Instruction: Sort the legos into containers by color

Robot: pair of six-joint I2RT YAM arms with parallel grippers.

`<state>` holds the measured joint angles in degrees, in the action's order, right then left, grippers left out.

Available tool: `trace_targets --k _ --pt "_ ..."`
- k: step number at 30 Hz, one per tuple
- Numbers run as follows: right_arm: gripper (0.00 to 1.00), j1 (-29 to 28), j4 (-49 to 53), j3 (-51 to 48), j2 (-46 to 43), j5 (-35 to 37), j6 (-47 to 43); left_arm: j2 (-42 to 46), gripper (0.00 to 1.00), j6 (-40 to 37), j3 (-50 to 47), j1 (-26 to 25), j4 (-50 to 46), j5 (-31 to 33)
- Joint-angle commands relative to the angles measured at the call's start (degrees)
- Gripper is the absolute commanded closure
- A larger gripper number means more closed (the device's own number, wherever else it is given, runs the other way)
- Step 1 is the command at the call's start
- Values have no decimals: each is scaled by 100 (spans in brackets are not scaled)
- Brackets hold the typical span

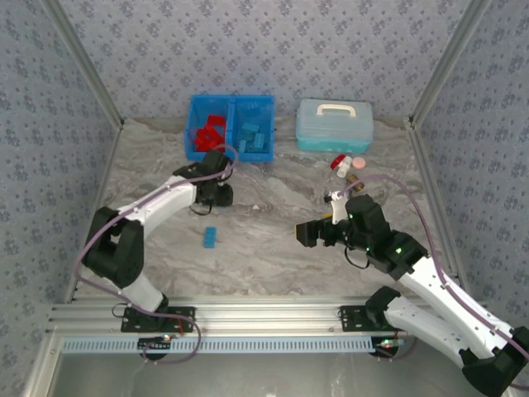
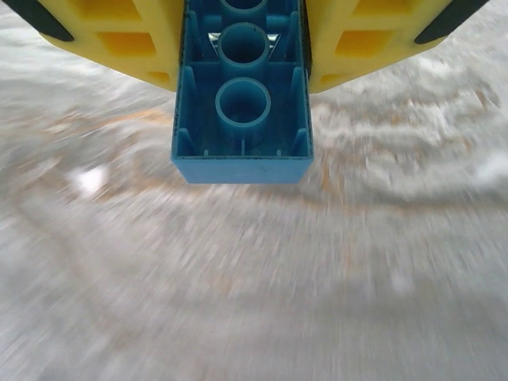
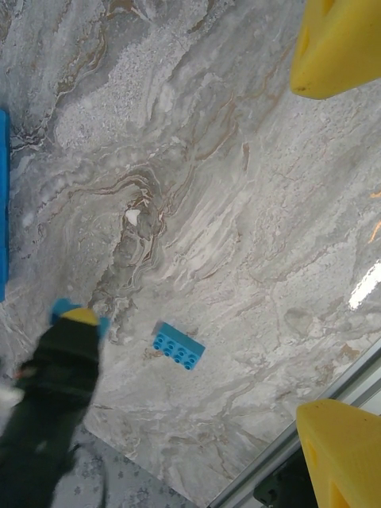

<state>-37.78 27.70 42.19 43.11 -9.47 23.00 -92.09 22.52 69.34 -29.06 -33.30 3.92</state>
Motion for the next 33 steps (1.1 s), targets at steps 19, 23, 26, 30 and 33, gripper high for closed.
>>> trace_targets --k 19,23,26,30,33 --pt "0 119 -135 -153 -69 51 310 -3600 72 -851 5386 -21 -35 951" --pt "0 157 -168 -162 -58 38 310 -4332 72 -1083 6198 -5 -16 1214" --pt "0 203 -216 -170 -39 9 310 -4770 72 -1212 6701 58 -17 1388" --pt "0 267 -262 -170 38 -67 296 -5330 71 -1171 7295 184 -95 1314" --pt "0 318 -271 -172 95 -124 283 -5684 69 -1266 7633 215 -113 1226"
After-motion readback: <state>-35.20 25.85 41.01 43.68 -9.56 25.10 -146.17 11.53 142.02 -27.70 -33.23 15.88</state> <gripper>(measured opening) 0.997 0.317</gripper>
